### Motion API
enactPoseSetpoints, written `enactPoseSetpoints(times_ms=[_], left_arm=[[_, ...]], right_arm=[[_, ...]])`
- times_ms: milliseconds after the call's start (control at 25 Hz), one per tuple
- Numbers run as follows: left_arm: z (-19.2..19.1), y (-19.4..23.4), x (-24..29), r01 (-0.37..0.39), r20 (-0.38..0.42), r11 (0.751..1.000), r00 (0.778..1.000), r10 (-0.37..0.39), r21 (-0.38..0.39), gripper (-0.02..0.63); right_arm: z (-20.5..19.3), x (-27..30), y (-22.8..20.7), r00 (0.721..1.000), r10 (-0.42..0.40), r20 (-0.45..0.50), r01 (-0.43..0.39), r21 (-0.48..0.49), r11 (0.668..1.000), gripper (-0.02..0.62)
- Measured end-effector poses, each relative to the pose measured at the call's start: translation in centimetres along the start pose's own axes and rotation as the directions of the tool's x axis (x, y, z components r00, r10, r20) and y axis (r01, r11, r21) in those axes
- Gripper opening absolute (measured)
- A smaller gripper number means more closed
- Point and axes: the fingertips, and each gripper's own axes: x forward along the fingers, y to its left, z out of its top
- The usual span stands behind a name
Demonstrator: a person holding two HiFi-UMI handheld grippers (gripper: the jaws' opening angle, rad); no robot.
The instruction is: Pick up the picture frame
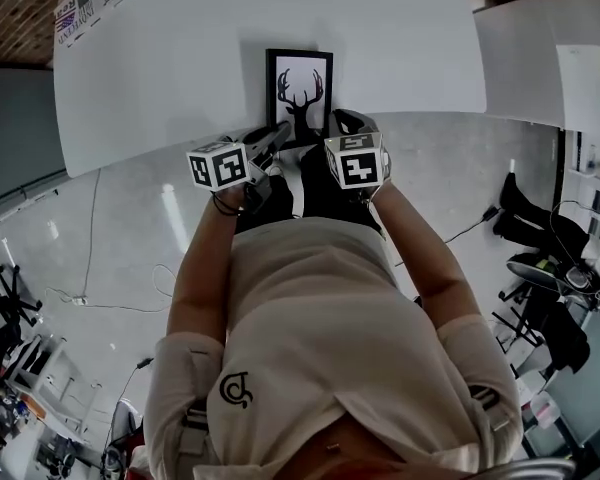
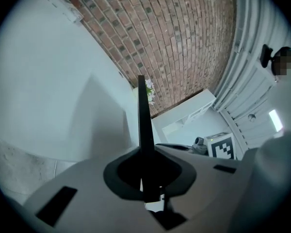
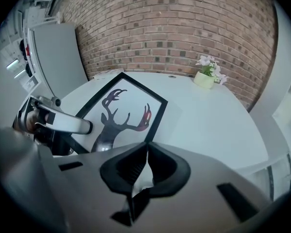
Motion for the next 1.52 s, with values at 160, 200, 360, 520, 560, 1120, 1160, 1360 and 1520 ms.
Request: enactPoseSetpoints(times_ms=[160,200,360,520,560,1120,1160,1360,1520], left_arm=[[2.1,-1.6,-0.3,0.014,0.055,0.999,0.998,-0.017,0.050,0.043],[2.6,-1.9,-0.5,0.009,0.064,0.998,0.998,-0.013,0.067,0.043],[5.2,-3.3,-1.8,-0.055,0.122,0.980,0.992,0.032,0.190,0.043],[7.7,-5.4,-3.5,-0.097,0.190,0.956,0.981,0.044,0.278,0.043],[8.5,-5.9,-4.1,-0.111,0.210,0.947,0.976,0.048,0.300,0.043],[19.4,-15.5,-12.4,-0.369,0.519,0.711,0.855,0.008,0.599,0.043],[19.8,-16.2,-13.0,-0.385,0.537,0.695,0.843,-0.002,0.607,0.043],[21.5,-19.5,-15.8,-0.488,0.634,0.598,0.772,-0.044,0.636,0.041],[22.2,-21.3,-17.7,-0.563,0.701,0.541,0.709,-0.071,0.624,0.041]], right_arm=[[1.8,-0.8,0.0,0.999,0.004,0.052,-0.004,0.003,1.000,0.009],[2.1,-1.1,0.2,0.998,0.007,0.065,-0.007,-0.001,1.000,0.009],[3.9,-2.6,0.6,0.992,0.009,0.129,-0.005,-0.034,0.999,0.009],[6.3,-4.7,1.5,0.979,0.043,0.201,-0.032,-0.056,0.998,0.009],[7.1,-5.2,1.9,0.974,0.056,0.219,-0.044,-0.060,0.997,0.009],[18.0,-12.1,4.9,0.859,0.104,0.502,-0.042,-0.132,0.990,0.009],[18.5,-12.6,5.1,0.847,0.104,0.521,-0.039,-0.134,0.990,0.009],[21.3,-16.0,5.1,0.745,0.105,0.659,-0.022,-0.132,0.991,0.009],[22.9,-18.7,5.0,0.661,0.107,0.743,-0.009,-0.134,0.991,0.008]])
